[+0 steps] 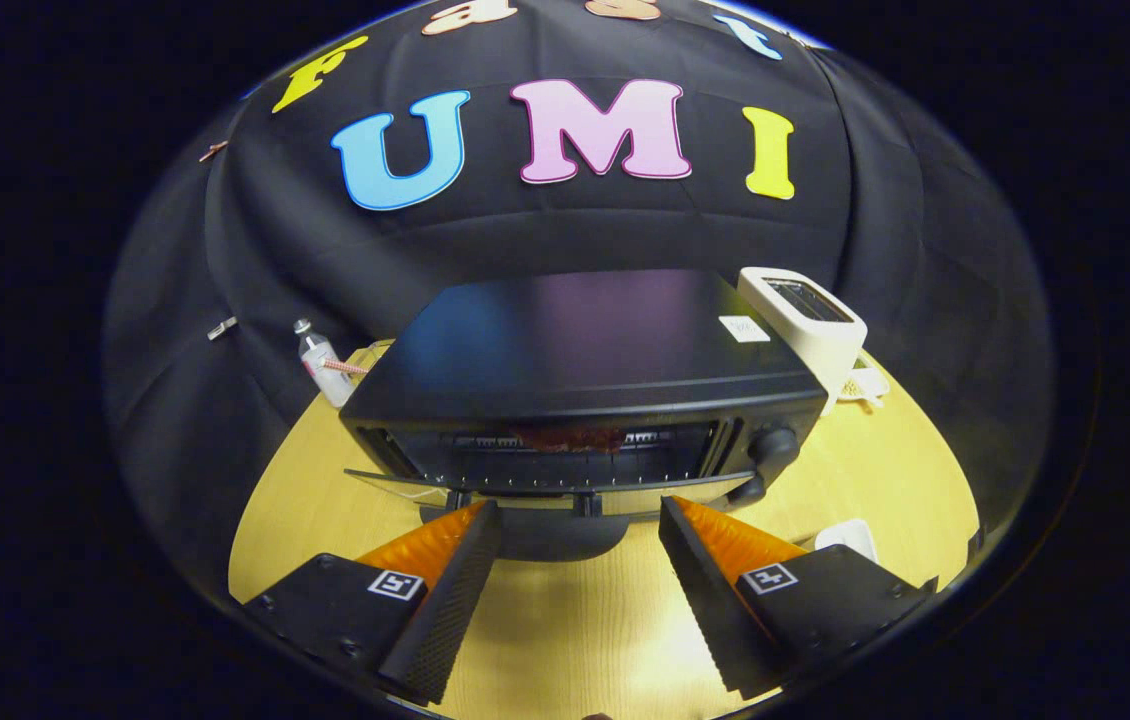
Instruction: Open the toaster oven, put the food inside, and close the toaster oven door.
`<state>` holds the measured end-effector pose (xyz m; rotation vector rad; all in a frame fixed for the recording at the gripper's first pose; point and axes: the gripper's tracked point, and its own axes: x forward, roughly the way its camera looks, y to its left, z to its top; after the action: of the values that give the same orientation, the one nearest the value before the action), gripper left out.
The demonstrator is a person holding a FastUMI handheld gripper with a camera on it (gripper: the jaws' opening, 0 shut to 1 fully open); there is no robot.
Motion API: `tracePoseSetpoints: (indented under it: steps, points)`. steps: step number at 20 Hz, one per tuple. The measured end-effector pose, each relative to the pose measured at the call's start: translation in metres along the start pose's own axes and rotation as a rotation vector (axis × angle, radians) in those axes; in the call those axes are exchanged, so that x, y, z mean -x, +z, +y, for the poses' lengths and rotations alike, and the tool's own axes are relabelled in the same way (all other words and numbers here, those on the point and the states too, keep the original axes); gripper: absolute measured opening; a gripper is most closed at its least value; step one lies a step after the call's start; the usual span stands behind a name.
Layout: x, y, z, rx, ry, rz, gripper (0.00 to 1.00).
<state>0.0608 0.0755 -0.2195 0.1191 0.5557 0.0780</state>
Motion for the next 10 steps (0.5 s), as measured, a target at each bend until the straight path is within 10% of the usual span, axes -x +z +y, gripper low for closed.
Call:
tracePoseSetpoints:
  steps: [10]
  points:
    - [0.04,0.044,-0.003,0.052,0.001,-0.157,0.99]
